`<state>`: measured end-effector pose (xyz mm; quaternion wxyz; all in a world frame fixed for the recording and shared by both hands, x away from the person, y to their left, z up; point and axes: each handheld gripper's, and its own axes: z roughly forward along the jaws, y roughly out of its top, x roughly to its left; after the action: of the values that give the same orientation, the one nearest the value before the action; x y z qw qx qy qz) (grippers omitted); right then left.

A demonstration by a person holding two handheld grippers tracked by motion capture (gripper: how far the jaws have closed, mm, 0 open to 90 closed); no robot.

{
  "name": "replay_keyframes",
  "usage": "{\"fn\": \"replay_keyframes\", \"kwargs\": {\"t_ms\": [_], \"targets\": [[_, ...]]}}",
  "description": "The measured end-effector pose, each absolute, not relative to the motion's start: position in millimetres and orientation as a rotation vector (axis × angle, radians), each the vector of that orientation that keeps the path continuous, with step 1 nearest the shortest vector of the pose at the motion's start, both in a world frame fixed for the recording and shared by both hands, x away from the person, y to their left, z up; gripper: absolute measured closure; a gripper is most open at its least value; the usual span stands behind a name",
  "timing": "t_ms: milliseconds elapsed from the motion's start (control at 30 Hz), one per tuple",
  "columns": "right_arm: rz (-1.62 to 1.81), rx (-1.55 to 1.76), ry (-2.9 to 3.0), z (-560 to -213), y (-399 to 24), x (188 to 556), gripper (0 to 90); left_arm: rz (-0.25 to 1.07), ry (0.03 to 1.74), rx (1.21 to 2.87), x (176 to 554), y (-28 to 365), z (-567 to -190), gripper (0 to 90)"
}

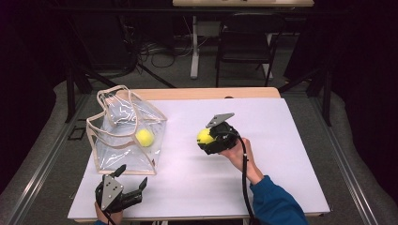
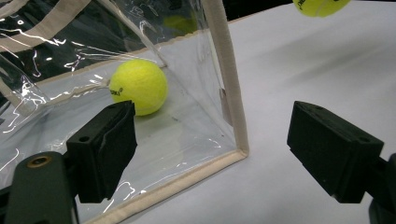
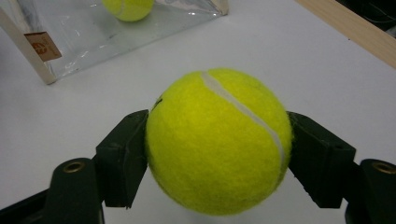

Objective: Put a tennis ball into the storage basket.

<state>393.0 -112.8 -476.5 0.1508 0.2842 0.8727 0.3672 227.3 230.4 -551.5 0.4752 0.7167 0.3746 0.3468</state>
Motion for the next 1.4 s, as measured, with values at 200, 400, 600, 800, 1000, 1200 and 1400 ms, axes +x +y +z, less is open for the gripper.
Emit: {"fn": "replay_keyframes", "kwargs": {"t_ms": [200, 400, 600, 800, 1000, 1200, 1400], "targets": [[1.073, 0.797, 2.507, -469.8, -107.1, 396.6, 26.1, 0.846, 0.921, 1.755, 228.3, 230.4, -551.7, 16.0], [1.070, 0.794, 2.509, -467.6, -103.2, 401.3, 26.1, 0.845, 0.915, 1.751, 227.5, 230.2, -551.5, 16.0], [1.070, 0.784, 2.515, -466.4, -99.2, 405.2, 26.1, 0.842, 0.924, 1.752, 228.9, 230.9, -552.4, 15.9], [1.076, 0.792, 2.516, -465.5, -96.8, 408.7, 26.1, 0.847, 0.916, 1.755, 227.7, 230.4, -551.6, 16.0], [1.076, 0.778, 2.512, -460.8, -93.8, 409.8, 26.1, 0.839, 0.920, 1.755, 229.2, 230.9, -552.6, 16.0], [1.068, 0.764, 2.504, -457.0, -91.9, 410.3, 26.1, 0.843, 0.910, 1.756, 227.9, 230.2, -551.6, 16.0], [1.074, 0.762, 2.509, -455.2, -89.1, 410.0, 26.1, 0.837, 0.916, 1.755, 229.4, 230.8, -552.5, 16.0]]}}
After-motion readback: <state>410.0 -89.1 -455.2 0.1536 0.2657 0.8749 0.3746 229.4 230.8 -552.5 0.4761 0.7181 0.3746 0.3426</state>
